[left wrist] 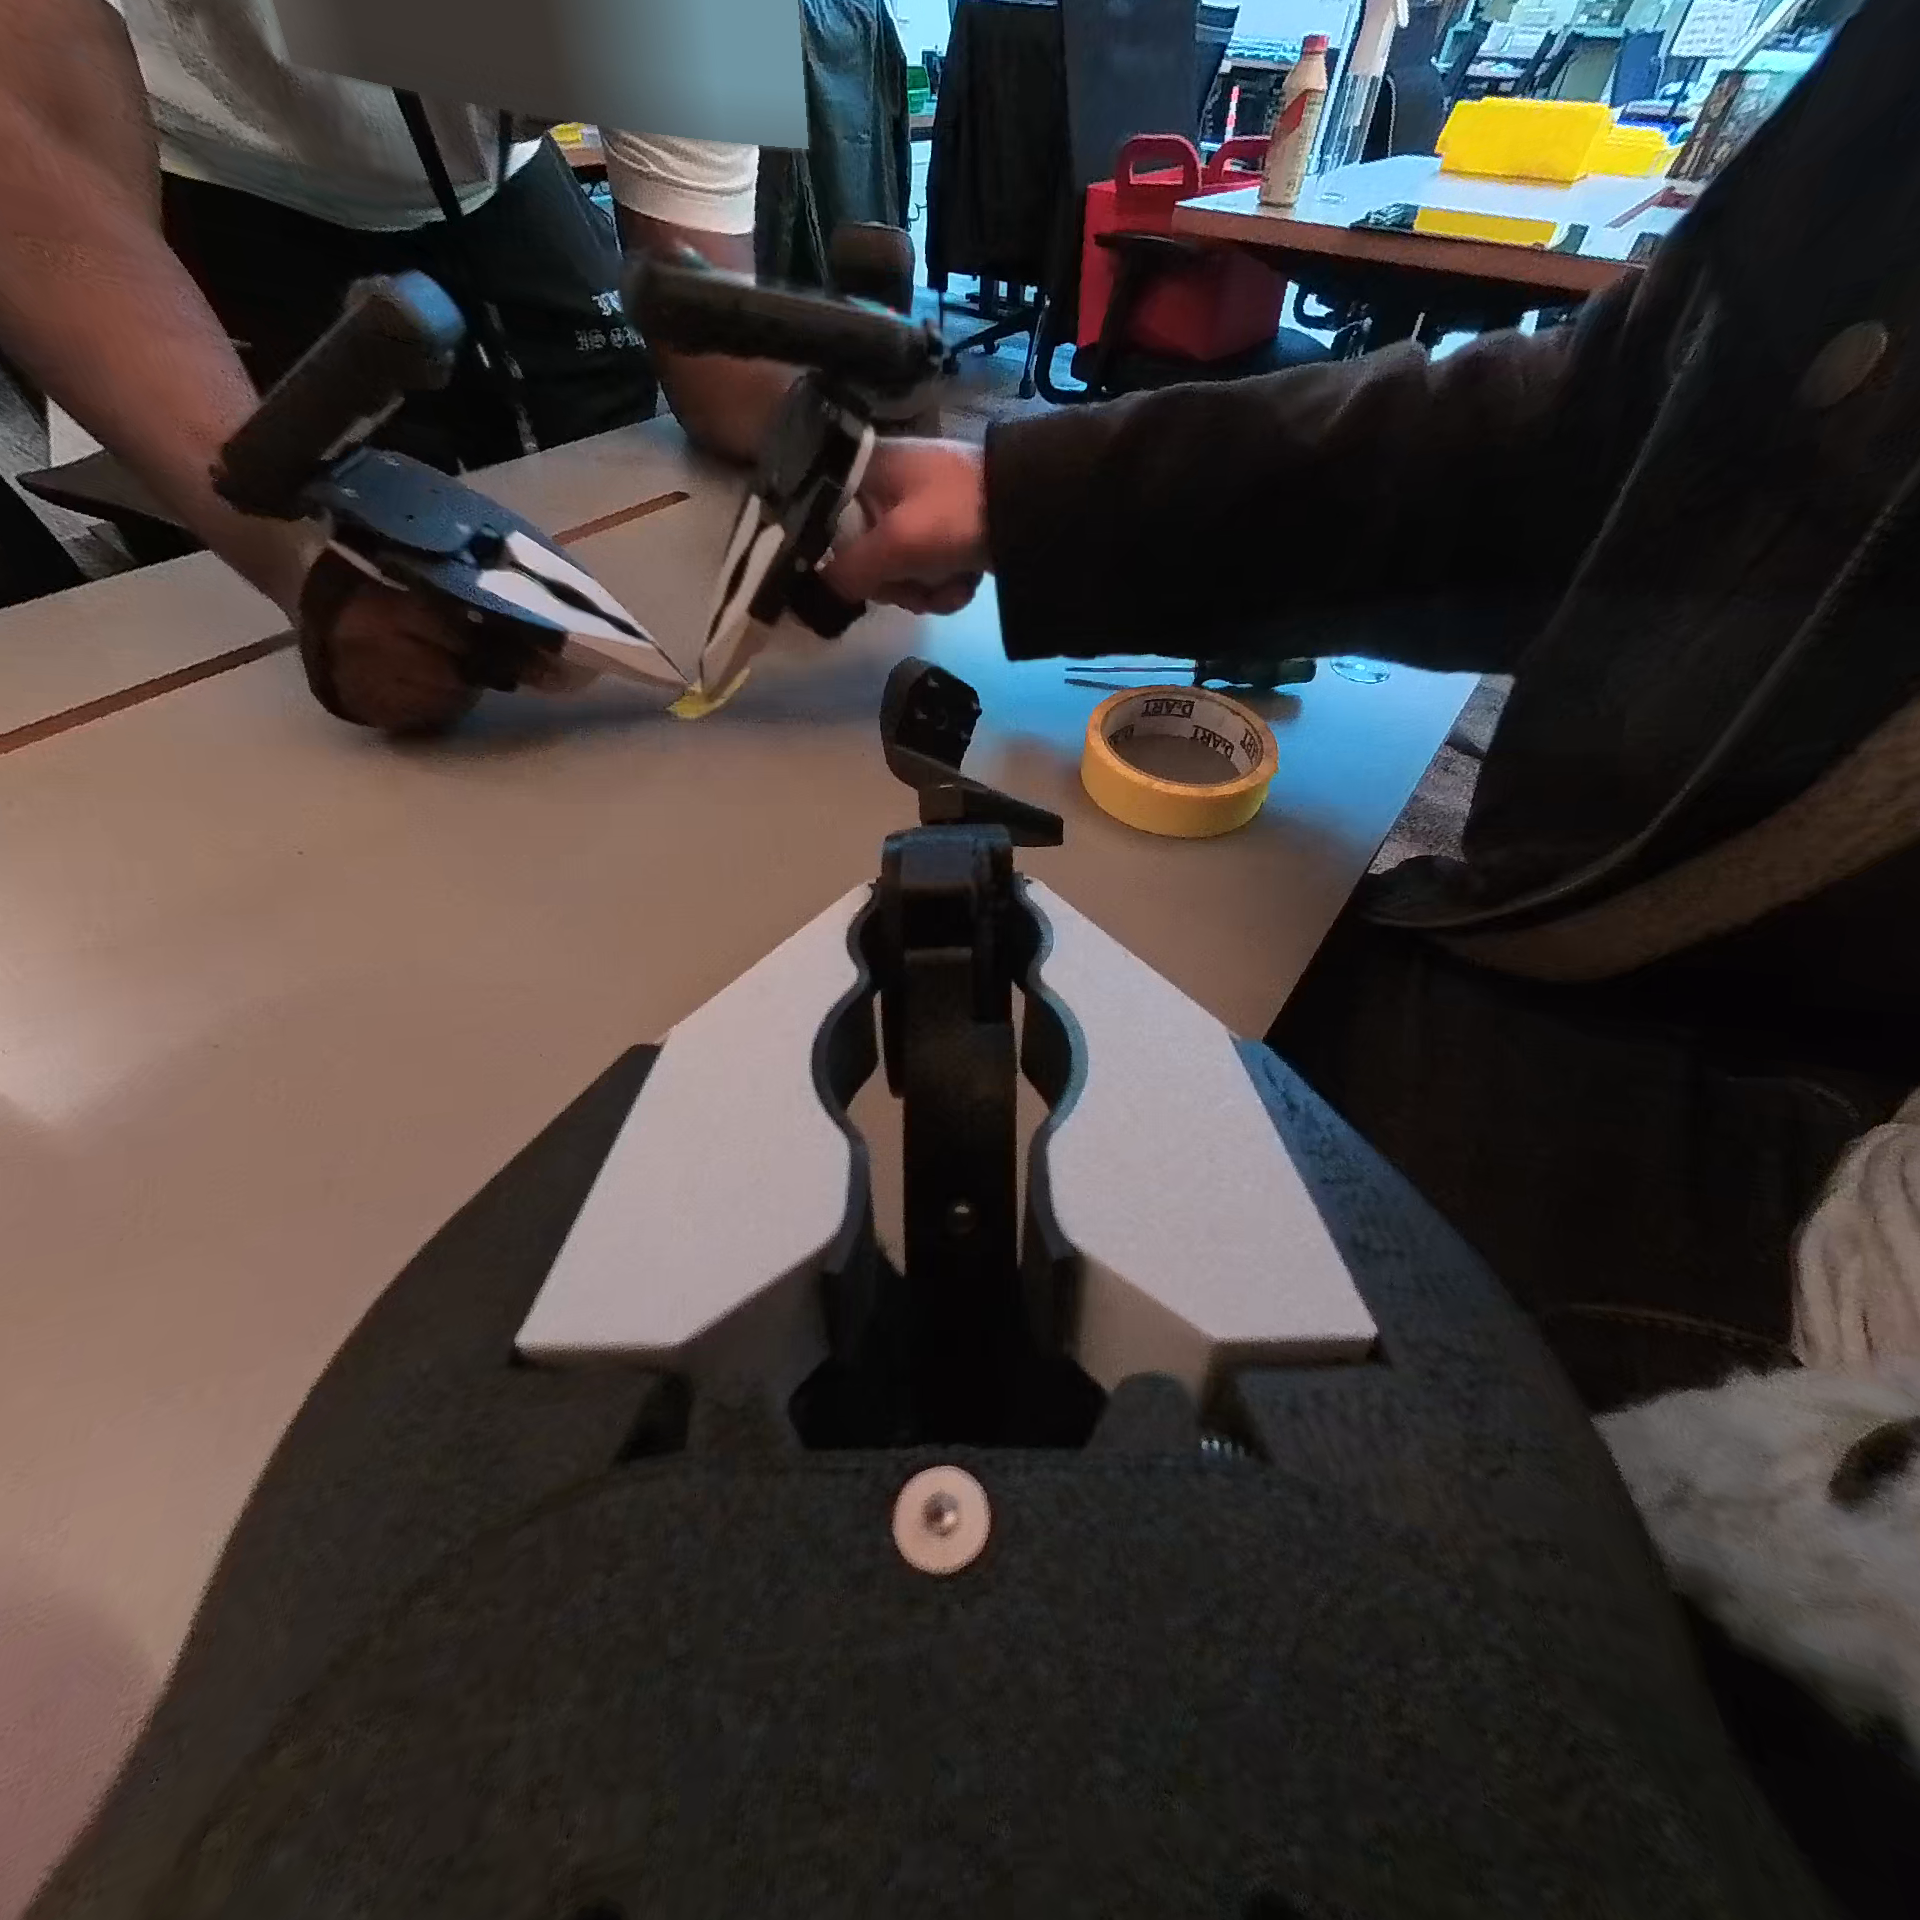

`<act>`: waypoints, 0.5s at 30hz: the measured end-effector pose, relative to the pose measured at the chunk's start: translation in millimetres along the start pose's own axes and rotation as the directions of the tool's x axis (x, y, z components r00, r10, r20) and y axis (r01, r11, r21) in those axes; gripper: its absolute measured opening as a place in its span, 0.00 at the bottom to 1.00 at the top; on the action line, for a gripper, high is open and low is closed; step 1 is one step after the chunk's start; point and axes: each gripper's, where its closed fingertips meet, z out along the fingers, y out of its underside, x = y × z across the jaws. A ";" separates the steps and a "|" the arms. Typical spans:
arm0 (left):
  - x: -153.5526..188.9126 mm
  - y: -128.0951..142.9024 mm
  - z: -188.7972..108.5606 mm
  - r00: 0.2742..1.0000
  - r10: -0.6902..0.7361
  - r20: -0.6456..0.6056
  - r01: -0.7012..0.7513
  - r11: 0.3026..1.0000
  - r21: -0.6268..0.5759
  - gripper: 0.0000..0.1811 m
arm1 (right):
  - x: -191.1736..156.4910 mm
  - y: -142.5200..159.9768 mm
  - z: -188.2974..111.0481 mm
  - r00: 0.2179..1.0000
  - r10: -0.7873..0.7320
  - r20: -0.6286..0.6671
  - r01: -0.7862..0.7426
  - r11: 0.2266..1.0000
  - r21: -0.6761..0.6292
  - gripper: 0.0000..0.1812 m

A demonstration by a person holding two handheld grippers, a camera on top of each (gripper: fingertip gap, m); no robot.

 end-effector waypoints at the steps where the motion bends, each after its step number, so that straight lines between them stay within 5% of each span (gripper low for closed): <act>1: 0.2 0.3 0.3 1.000 0.001 -0.002 -0.001 1.000 -0.002 0.12 | -2.4 1.6 4.1 1.000 0.011 0.017 -0.011 1.000 -0.014 0.02; 11: -2.8 1.1 0.4 1.000 -0.006 -0.005 0.006 1.000 0.002 0.12 | -3.2 3.3 9.1 1.000 0.020 0.016 -0.019 0.999 -0.048 0.12; 15: -3.8 1.2 -0.6 1.000 0.006 0.001 -0.006 1.000 0.001 0.12 | -8.3 7.4 -5.4 0.996 0.083 0.020 -0.083 0.997 0.006 0.09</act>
